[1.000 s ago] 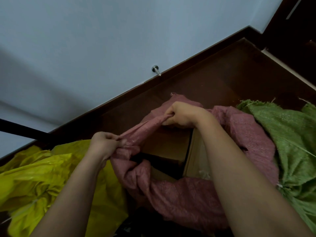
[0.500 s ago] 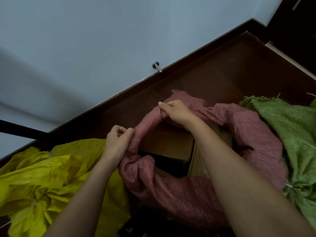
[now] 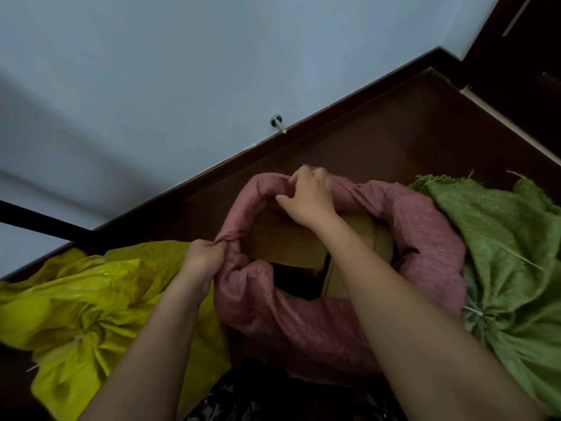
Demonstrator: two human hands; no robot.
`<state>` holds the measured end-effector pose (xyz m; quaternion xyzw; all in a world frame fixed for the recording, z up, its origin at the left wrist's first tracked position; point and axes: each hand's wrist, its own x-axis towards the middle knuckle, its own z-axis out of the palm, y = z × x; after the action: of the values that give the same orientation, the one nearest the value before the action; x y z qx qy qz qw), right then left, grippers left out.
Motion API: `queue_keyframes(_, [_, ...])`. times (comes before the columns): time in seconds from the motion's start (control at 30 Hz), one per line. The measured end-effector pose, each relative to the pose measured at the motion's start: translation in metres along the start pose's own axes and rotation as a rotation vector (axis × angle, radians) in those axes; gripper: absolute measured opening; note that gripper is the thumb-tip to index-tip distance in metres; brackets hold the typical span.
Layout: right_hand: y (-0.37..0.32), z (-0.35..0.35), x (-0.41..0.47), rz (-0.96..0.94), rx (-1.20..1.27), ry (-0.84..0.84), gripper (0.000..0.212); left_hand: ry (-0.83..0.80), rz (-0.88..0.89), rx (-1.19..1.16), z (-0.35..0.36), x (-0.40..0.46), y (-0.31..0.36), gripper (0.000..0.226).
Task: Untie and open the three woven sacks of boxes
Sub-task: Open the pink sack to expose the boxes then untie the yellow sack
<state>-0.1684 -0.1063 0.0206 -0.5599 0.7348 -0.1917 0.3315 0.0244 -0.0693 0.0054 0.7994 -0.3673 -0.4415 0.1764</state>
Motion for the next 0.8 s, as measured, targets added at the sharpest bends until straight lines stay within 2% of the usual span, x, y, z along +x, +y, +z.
queue_keyframes(0.03, [-0.006,-0.002,-0.007,-0.013,0.051,-0.149,0.039,-0.026,-0.085,-0.094,0.001,-0.001,-0.001,0.021])
queue_keyframes(0.13, [-0.02,0.0,-0.037,0.083,0.074,-0.724,0.064,-0.113,-0.283,-0.272,0.003,0.001,-0.003,0.035])
queue_keyframes(0.17, [-0.021,0.003,-0.047,0.124,0.051,-0.824,0.071,-0.153,-0.328,-0.309,0.003,0.002,-0.001,0.038])
queue_keyframes(0.23, [-0.019,0.014,-0.064,0.141,-0.032,-0.874,0.078,-0.197,-0.395,-0.375,0.0,0.003,0.002,0.04])
queue_keyframes(0.27, [-0.018,0.019,-0.072,0.117,-0.079,-0.856,0.078,-0.209,-0.426,-0.398,-0.001,0.0,0.004,0.039])
queue_keyframes(0.33, [-0.014,0.029,-0.084,0.054,-0.122,-0.766,0.065,-0.249,-0.463,-0.483,-0.006,-0.002,0.005,0.04])
queue_keyframes(0.47, [-0.014,0.037,-0.095,-0.2,-0.238,-0.435,0.033,-0.251,-0.505,-0.722,-0.02,-0.001,0.003,0.043])
queue_keyframes(0.53, [-0.019,0.04,-0.102,-0.342,-0.354,-0.275,0.028,-0.227,-0.516,-0.792,-0.024,-0.002,0.005,0.044])
queue_keyframes(0.63, [-0.019,0.047,-0.112,-0.459,-0.448,-0.156,0.026,-0.185,-0.419,-0.882,-0.022,-0.019,0.016,0.038])
queue_keyframes(0.7, [-0.015,0.048,-0.114,-0.486,-0.475,-0.137,0.026,-0.202,-0.366,-0.718,-0.019,-0.041,0.025,0.029])
queue_keyframes(0.77, [-0.014,0.049,-0.113,-0.533,-0.506,-0.123,0.033,-0.231,-0.415,-0.421,-0.015,-0.062,0.024,0.041])
queue_keyframes(0.8, [-0.015,0.05,-0.114,-0.568,-0.526,-0.12,0.039,-0.274,-0.46,-0.358,-0.009,-0.068,0.019,0.045])
